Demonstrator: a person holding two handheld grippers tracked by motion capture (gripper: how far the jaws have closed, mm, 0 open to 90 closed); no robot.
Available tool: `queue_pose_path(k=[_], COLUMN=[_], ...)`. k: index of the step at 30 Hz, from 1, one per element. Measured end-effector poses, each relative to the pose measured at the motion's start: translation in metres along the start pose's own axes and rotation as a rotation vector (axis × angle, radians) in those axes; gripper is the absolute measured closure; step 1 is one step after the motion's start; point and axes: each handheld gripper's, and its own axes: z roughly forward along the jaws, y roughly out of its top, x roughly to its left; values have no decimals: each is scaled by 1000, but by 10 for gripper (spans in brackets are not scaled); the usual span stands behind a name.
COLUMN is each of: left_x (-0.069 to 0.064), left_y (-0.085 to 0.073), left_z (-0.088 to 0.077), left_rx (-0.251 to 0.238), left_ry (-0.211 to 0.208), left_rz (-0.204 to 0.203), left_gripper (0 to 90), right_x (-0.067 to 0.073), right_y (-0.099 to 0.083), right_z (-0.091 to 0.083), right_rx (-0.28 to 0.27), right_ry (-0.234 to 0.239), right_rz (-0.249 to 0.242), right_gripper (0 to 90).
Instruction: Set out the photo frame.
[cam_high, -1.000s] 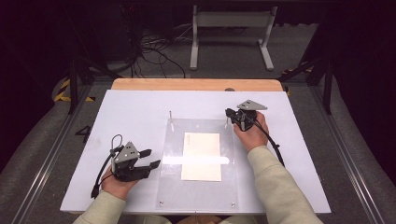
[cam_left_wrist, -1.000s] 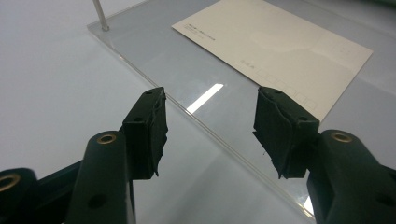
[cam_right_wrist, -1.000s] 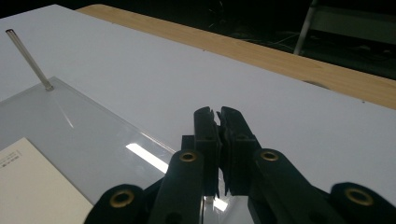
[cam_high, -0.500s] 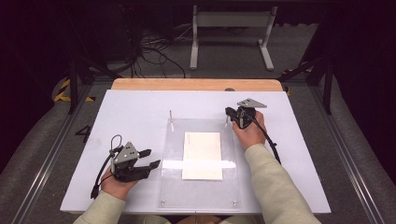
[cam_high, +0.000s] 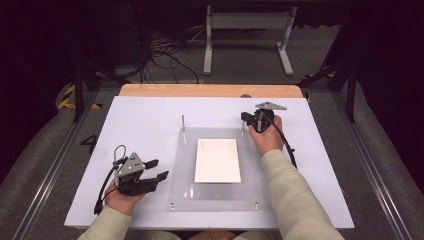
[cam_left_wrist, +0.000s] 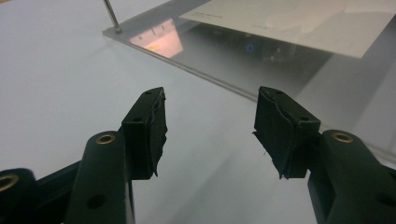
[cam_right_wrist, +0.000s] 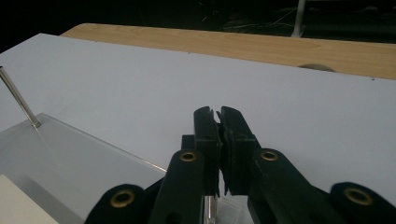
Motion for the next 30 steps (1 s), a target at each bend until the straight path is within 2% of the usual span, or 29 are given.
queue_pose_path(k=[4,5,8,11,14,15,19,21,23,24,26,27,29,30], left_x=[-1,0,-1,-3,-7,-7,-15,-22,-27,-27,-35,-35,-41,-46], left_y=[-3,-4,-6,-7,-7,-7,-5,0,5,5,15,15,20,25], left_z=[-4,-5,-6,-7,-6,-6,-4,-2,-1,-1,2,2,3,2], left_rx=[-1,-5,-4,-4,-12,-12,-33,-74,-104,-104,-155,-155,-186,-218], left_ry=[10,14,10,15,1,1,-12,-16,-18,-18,-4,-4,10,25], left_rz=[-1,9,7,46,82,82,147,184,203,203,255,255,277,305], left_gripper=[418,409,343,275,222,205,150,135,131,128,128,130,145,155], right_x=[-4,-4,-6,-8,-10,-9,-11,-11,-11,-11,-11,-11,-11,-11], right_y=[0,1,2,2,3,3,3,3,3,3,3,3,3,3], right_z=[3,4,6,8,10,11,12,13,13,13,13,13,13,13], right_rx=[-3,-3,3,3,10,14,14,14,15,15,16,16,17,17], right_ry=[13,15,21,28,30,29,34,35,35,34,32,32,33,33], right_rz=[23,27,43,57,74,79,91,94,97,96,99,99,105,106], right_gripper=[853,852,852,851,850,850,849,849,849,849,849,849,849,849])
